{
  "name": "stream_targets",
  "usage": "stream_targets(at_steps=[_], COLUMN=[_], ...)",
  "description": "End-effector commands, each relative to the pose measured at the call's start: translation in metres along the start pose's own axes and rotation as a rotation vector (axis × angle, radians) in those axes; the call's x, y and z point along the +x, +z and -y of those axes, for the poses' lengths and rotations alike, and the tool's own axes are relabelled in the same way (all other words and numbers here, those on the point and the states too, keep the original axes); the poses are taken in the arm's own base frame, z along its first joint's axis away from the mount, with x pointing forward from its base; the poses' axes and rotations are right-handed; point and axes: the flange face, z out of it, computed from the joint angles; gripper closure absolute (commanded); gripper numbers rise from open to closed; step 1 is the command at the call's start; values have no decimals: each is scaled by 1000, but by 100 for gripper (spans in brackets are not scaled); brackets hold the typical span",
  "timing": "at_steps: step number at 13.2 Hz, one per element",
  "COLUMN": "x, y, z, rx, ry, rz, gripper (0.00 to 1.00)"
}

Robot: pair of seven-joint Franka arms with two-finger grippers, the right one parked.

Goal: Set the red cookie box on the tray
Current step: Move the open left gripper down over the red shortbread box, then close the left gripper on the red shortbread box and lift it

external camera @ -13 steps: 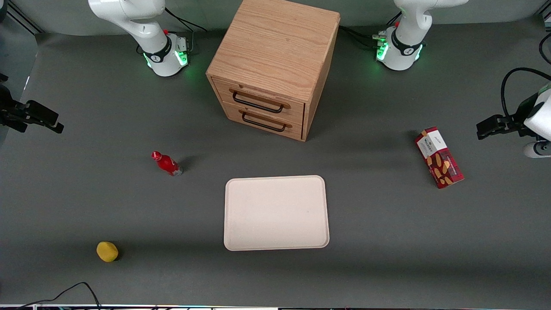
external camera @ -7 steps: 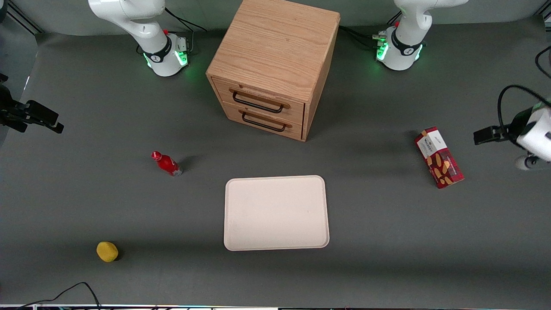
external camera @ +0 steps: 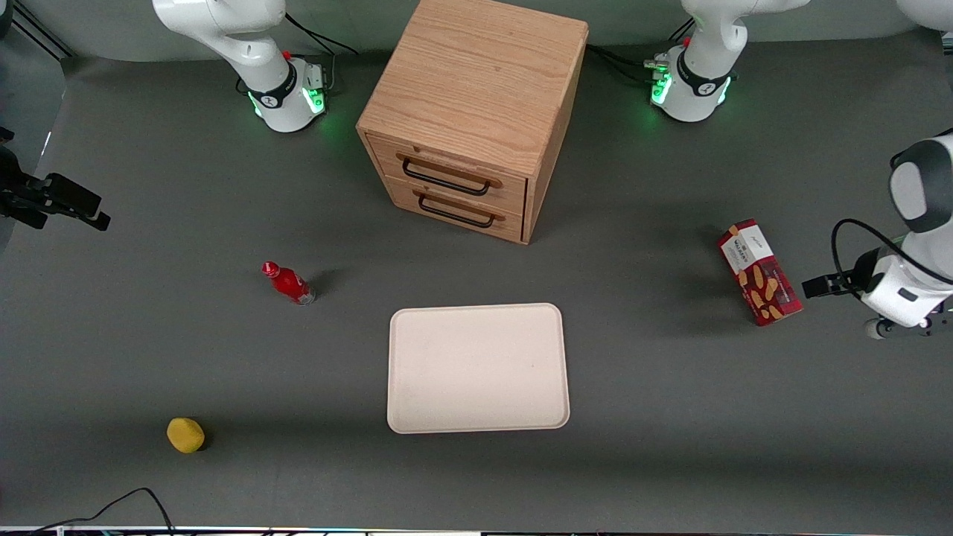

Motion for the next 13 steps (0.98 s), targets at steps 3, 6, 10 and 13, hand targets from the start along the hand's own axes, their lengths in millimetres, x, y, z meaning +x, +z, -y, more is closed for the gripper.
stream_targets(at_steps=[3, 6, 10, 13], x=[-52, -71, -89, -97], y=[71, 103, 130, 138], z=[-7, -8, -10, -10], rx=[-26, -35, -43, -45], ry=[-31, -56, -57, -57], rz=[-79, -115, -147, -150], gripper=[0, 0, 5, 24])
